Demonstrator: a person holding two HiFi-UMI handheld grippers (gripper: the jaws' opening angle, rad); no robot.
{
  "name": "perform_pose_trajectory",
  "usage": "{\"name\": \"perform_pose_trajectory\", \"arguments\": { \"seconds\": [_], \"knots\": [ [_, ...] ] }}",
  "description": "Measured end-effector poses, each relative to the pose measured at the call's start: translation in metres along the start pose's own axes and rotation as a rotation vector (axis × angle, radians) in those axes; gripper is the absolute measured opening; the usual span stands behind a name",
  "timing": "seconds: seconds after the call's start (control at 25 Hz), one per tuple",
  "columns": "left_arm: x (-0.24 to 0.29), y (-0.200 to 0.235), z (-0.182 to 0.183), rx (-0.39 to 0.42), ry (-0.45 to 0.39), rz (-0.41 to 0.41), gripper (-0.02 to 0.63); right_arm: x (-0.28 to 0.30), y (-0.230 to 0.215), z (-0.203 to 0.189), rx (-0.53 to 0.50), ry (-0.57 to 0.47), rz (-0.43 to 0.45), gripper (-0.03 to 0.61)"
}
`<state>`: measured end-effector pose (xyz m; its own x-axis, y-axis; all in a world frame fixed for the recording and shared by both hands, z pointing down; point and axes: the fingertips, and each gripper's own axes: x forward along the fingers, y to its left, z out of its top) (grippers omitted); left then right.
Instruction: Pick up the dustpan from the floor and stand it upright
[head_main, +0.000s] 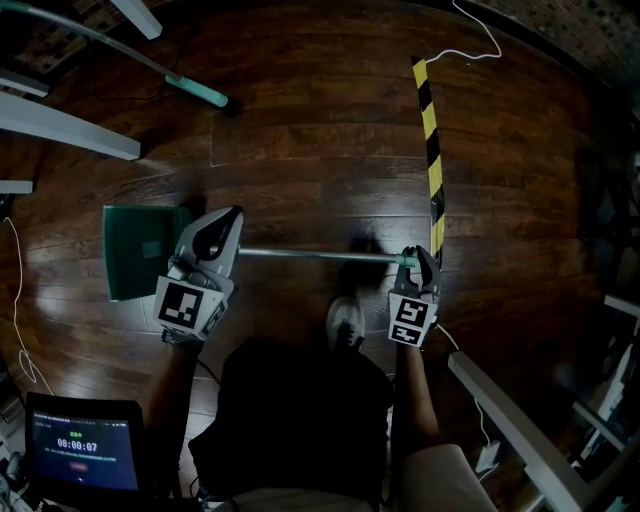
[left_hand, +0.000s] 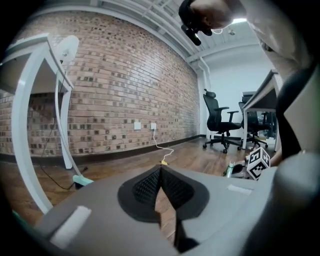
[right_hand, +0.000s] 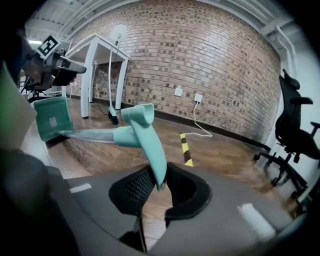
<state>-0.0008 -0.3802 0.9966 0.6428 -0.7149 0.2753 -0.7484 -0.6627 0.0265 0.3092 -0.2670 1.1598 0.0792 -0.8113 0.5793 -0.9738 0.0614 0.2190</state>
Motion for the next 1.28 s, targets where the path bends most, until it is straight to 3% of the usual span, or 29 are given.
{"name": "perform_pose_trajectory", "arguments": {
  "seconds": [0.4, 0.72, 0.84, 1.28],
  "knots": [
    [-0.084, 0.006, 0.162, 0.001, 0.069, 0.045, 0.002, -0.118, -0.06, 0.164, -0.168, 0.059, -0.051, 0.1],
    [-0.125, 0.003, 0.274, -0.049, 0.121, 0.067, 0.002, -0.172, -0.09, 0.246, -0.274, 0.121, -0.103, 0.117],
    [-0.145, 0.011, 0.305, -0.074, 0.132, 0.071, 0.002, -0.183, -0.08, 0.278, -0.326, 0.132, -0.102, 0.123],
    [-0.198, 0.032, 0.373, -0.008, 0.131, 0.045, 0.002, -0.234, -0.042, 0.356, -0.534, 0.135, -0.087, 0.158]
  ]
}}
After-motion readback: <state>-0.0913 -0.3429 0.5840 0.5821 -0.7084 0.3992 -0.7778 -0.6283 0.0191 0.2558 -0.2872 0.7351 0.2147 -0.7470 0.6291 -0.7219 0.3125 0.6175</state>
